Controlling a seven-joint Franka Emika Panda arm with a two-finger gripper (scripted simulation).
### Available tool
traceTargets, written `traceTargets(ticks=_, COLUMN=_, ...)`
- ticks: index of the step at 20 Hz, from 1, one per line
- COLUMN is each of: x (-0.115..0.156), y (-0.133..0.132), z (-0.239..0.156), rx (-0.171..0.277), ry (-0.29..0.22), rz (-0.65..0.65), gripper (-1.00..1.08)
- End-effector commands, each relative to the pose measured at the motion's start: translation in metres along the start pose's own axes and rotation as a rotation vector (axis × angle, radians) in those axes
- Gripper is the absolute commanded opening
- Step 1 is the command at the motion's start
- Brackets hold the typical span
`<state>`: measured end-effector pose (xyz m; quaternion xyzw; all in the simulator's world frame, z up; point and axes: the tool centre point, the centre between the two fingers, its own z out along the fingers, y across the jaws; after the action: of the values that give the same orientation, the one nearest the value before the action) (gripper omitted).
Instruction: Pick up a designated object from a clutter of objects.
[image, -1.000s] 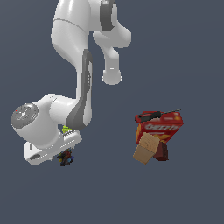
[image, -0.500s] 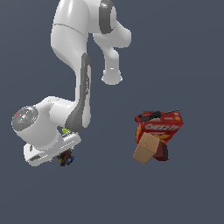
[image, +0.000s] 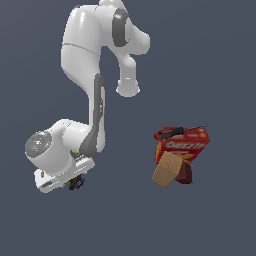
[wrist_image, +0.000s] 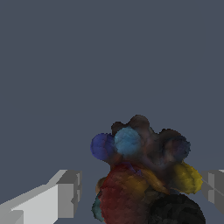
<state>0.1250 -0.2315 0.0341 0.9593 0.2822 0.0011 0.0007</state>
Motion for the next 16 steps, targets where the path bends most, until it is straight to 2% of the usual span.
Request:
traceTargets(ticks=1, x=-0.0003, y=-0.0001, z=0.0052, rx=0.002, ry=-0.002, rz=0.0, gripper=1.0)
traceTargets(ticks=3, x=0.0, y=0.0003, z=0.0043, rx=0.002, ry=-0.002, rz=0.0, gripper=1.0)
traceTargets(ticks=4, x=0.0, y=0.0003, z=0.0043, rx=0.002, ry=-0.002, rz=0.0, gripper=-1.0)
traceTargets(ticks=16, x=0.0029, y=0.0011, z=-0.0011, rx=-0.004, ry=0.004, rz=-0.001, gripper=-1.0)
